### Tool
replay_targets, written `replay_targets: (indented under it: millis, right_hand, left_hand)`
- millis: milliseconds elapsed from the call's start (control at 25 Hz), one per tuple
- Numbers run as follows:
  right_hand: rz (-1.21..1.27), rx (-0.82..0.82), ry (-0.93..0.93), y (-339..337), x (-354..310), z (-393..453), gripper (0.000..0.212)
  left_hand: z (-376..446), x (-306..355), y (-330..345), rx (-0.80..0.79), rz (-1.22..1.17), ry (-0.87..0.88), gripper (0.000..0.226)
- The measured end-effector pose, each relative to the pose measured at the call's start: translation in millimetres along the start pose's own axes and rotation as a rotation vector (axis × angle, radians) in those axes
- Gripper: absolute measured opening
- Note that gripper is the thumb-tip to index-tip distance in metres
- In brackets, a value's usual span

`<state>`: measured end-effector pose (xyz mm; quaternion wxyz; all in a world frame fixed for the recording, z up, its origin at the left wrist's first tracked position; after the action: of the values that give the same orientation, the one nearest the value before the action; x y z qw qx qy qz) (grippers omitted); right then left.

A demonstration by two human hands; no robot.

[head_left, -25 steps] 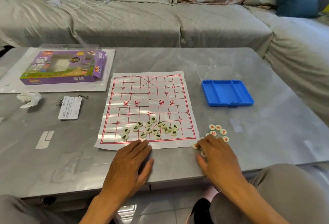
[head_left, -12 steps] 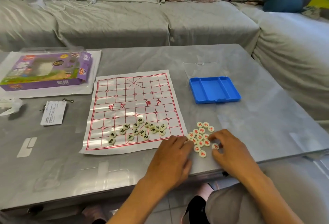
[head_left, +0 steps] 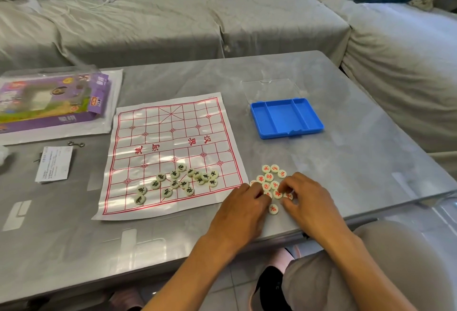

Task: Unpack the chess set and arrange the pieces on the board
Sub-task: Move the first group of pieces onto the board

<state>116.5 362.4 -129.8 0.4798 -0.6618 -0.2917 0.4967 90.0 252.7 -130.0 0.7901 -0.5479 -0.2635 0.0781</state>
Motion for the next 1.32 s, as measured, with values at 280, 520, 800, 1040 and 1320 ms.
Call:
replay_targets:
  millis: [280, 520, 800, 1040, 1320]
  right_hand:
    - [0.04, 0.051, -0.037, -9, -4, 0, 0.017]
    - [0.047, 0.011, -0.026, 1, -2, 3, 0.017]
    - [0.02, 0.025, 0.012, 1, 0, 5, 0.023]
    - [0.053, 0.015, 0.076, -3, 10, 5, 0.02]
    - [0.057, 0.04, 0.071, 3, 5, 8, 0.032]
  left_hand:
    - [-5, 9, -8, 0.044, -0.102, 0.007, 0.013]
    - [-2, 7, 4, 0.073, -0.253, -0.081, 0.021]
    - [-12, 0, 0, 0.122, -0.256, -0.149, 0.016]
    - [-8, 2, 5, 0.122, -0.287, -0.201, 0.016]
    - [-7, -2, 7, 0.157, -0.339, -0.264, 0.019]
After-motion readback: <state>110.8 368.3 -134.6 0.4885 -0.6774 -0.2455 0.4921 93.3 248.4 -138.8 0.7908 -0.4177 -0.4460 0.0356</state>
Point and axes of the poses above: each hand's wrist, its own z-axis towards the middle knuckle, its own y-axis out of the palm, x = y × z, the point moved 10 cm from there along z, towards the middle knuckle, and after that the axes turned 1 degree about y, right-handed, at the moved point
